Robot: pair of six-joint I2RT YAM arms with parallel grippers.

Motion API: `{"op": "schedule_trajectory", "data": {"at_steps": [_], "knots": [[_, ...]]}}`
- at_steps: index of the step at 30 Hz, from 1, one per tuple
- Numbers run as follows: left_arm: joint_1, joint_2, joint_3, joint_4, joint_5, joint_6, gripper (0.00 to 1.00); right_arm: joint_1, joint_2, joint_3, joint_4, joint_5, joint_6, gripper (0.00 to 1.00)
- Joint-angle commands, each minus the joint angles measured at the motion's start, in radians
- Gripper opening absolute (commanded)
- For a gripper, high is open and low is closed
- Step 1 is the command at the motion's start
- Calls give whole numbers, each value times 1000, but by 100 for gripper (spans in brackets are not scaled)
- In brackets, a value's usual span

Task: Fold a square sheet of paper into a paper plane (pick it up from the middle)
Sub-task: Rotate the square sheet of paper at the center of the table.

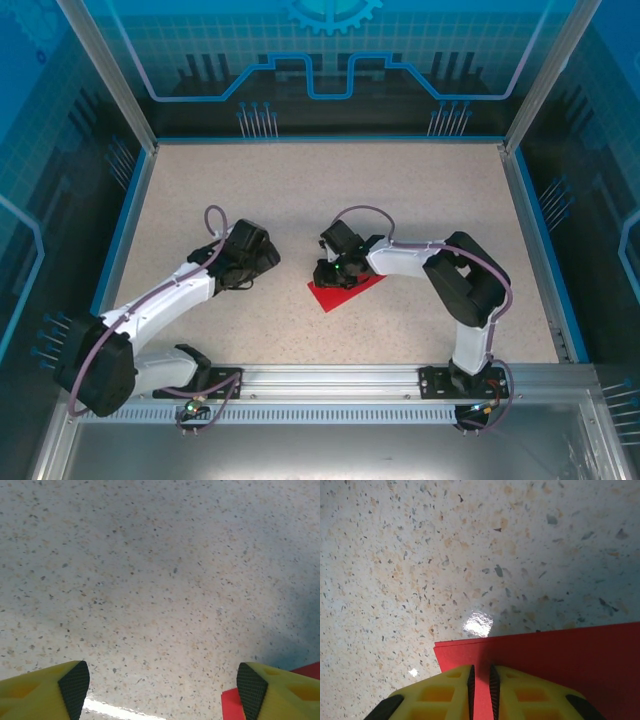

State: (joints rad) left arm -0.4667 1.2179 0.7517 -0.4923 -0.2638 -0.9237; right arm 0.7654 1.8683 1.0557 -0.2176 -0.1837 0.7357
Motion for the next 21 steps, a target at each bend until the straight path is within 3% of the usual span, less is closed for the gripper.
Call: {"op": "schedule_trajectory", "data": {"at_steps": [1, 7, 11, 16, 21], "knots": [[25, 17, 15, -14, 37, 59, 85, 21, 21, 1, -43, -10, -22, 19], [45, 32, 3, 4, 41, 65, 99, 58, 17, -20, -183, -91, -329, 20], [51, 44, 20, 8, 56, 92, 99, 48, -66, -64, -244, -104, -467, 21], [50, 72, 34, 24, 117, 104, 99, -7, -240, -85, -154, -69, -313, 37], [50, 77, 11, 70, 183, 104, 99, -142, -336, -138, -173, 136, -118, 46]]}}
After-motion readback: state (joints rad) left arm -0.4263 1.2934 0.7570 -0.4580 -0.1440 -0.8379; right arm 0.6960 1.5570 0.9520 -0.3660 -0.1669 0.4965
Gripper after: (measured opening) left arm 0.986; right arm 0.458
